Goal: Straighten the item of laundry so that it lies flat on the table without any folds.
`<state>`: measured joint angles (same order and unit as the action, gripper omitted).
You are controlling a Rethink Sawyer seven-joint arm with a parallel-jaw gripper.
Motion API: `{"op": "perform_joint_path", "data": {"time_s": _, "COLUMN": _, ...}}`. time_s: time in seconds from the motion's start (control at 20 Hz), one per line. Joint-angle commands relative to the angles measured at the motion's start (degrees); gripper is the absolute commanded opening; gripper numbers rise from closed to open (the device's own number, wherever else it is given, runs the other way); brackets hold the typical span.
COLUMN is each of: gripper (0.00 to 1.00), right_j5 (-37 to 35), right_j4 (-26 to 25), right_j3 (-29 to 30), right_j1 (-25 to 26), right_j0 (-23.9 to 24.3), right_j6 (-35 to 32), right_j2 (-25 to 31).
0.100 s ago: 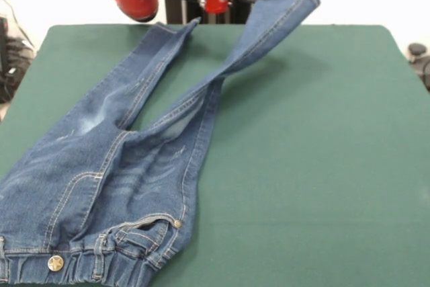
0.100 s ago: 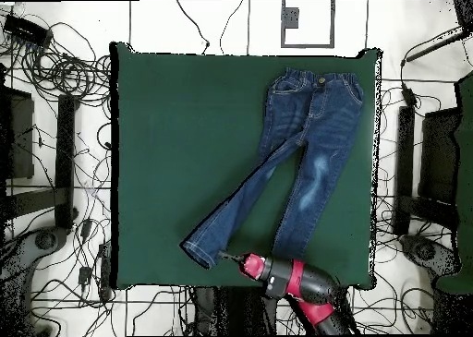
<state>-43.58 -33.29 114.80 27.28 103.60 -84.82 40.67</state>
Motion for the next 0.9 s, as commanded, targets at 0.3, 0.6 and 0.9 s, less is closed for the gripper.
{"op": "perform_joint_path", "data": {"time_s": 0.3, "gripper": 0.0, "right_j5": -17.3, "right_j4": 7.6, "right_j3": -15.7, "right_j1": 5.0, "right_j0": -1.2, "right_j6": 25.5, "right_j2": 2.3}}
{"op": "perform_joint_path", "data": {"time_s": 0.6, "gripper": 0.0, "right_j5": -21.2, "right_j4": 8.2, "right_j3": -18.8, "right_j1": 2.2, "right_j0": -3.3, "right_j6": 27.8, "right_j2": 2.8}}
{"op": "perform_joint_path", "data": {"time_s": 0.9, "gripper": 0.0, "right_j5": -19.2, "right_j4": 5.2, "right_j3": -20.4, "right_j1": -0.8, "right_j0": -5.4, "right_j6": 27.3, "right_j2": 3.5}}
